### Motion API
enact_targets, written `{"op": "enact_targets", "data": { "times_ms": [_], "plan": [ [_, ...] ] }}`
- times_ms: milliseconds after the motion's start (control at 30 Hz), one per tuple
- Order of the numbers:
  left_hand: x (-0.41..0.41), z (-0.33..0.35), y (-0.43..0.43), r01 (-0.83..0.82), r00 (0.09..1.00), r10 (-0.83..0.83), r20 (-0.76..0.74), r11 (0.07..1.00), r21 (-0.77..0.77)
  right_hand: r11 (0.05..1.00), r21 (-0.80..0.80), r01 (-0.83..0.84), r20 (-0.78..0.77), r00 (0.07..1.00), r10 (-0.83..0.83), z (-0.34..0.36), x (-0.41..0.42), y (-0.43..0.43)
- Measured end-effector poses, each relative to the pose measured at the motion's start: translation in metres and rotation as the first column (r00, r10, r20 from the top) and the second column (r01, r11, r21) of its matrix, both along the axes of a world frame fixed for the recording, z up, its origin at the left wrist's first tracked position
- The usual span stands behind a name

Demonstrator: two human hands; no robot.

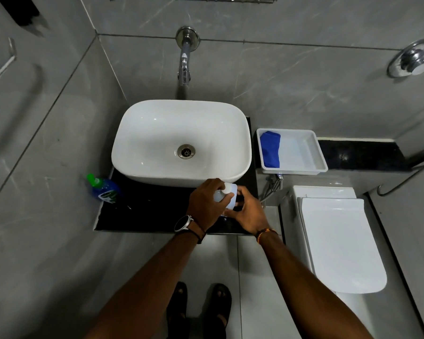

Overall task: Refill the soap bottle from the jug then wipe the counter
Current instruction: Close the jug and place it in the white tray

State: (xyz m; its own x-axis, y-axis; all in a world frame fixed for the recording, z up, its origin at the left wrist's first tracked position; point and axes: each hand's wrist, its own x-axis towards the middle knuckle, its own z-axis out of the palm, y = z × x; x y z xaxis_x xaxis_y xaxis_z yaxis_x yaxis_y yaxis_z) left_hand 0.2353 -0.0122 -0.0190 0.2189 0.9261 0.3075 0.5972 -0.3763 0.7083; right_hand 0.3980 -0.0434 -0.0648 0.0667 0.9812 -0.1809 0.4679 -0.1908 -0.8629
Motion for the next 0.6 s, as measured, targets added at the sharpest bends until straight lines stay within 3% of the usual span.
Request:
{"op": "enact_targets", "data": {
  "times_ms": [133, 333, 500, 600],
  "plan": [
    [-0.0067, 0.0026, 0.0026, 0.107, 0.992, -0.109, 0.057, 0.994, 0.034, 1.0, 0.006, 0.003, -0.012, 1.0, -0.003, 0.0001, 0.0005, 0.0022],
    [-0.0068, 0.0005, 0.0054, 0.026, 0.995, -0.02, 0.098, 0.998, -0.058, 1.0, 0.006, -0.016, 0.001, 1.0, 0.016, -0.0027, 0.0009, 0.0047],
    [-0.0091, -0.0019, 0.0075, 0.093, 0.993, -0.095, 0.07, 0.995, 0.035, 0.999, 0.023, -0.026, 0.012, 1.0, 0.025, -0.0014, -0.0011, 0.0065],
    [-0.0077, -0.0015, 0.0063, 0.013, 0.998, -0.013, 0.065, 1.0, -0.007, 0.999, 0.028, -0.032, 0.018, 0.999, 0.032, -0.0007, -0.0022, 0.0078]
  ]
}}
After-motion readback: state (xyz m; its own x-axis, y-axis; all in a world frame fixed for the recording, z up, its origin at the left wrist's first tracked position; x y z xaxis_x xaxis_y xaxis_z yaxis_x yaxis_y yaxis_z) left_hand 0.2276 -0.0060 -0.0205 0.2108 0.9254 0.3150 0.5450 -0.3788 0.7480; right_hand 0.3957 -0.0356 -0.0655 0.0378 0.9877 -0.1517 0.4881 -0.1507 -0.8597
